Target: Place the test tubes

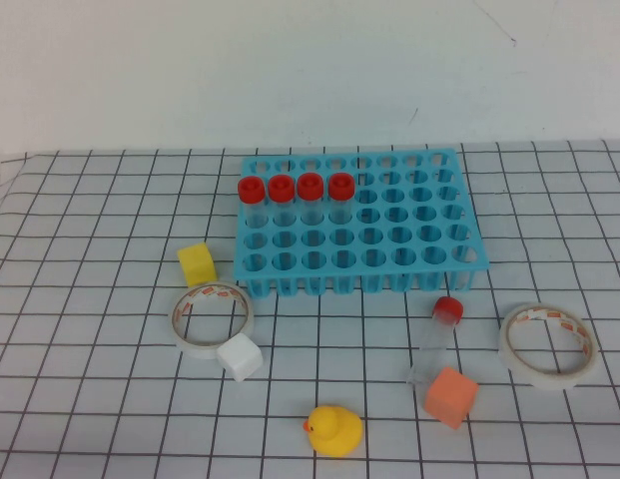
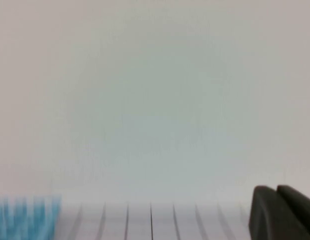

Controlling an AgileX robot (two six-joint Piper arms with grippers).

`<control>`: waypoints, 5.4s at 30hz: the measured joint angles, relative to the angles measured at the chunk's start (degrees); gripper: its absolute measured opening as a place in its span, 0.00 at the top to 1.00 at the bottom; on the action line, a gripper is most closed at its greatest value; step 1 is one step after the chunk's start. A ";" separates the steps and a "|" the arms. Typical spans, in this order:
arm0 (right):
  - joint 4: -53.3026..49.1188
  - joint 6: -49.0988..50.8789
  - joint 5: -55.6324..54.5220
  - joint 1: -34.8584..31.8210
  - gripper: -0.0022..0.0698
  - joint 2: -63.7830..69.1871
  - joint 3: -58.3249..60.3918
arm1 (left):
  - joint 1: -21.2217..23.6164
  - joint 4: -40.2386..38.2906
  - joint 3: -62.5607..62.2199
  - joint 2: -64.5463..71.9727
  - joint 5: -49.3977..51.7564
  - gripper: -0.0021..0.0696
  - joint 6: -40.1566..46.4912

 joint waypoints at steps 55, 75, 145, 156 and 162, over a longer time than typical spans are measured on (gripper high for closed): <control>32.20 -11.34 42.42 0.00 0.97 48.39 -35.63 | 0.03 -4.13 -26.53 21.24 36.01 0.97 12.64; 44.24 -19.71 41.90 26.01 0.59 94.59 -60.90 | 0.03 -5.97 -21.13 21.34 32.37 0.97 12.64; 15.92 -3.47 50.17 36.06 0.64 111.80 -76.57 | 0.03 -7.88 -21.13 21.34 31.27 0.97 12.52; 15.50 -5.47 54.51 36.06 0.64 111.80 -78.93 | 0.03 -7.88 -21.13 21.34 31.27 0.97 12.52; 24.00 -13.38 55.10 36.29 0.64 108.24 -80.19 | 0.03 -7.88 -21.13 21.34 31.27 0.97 12.52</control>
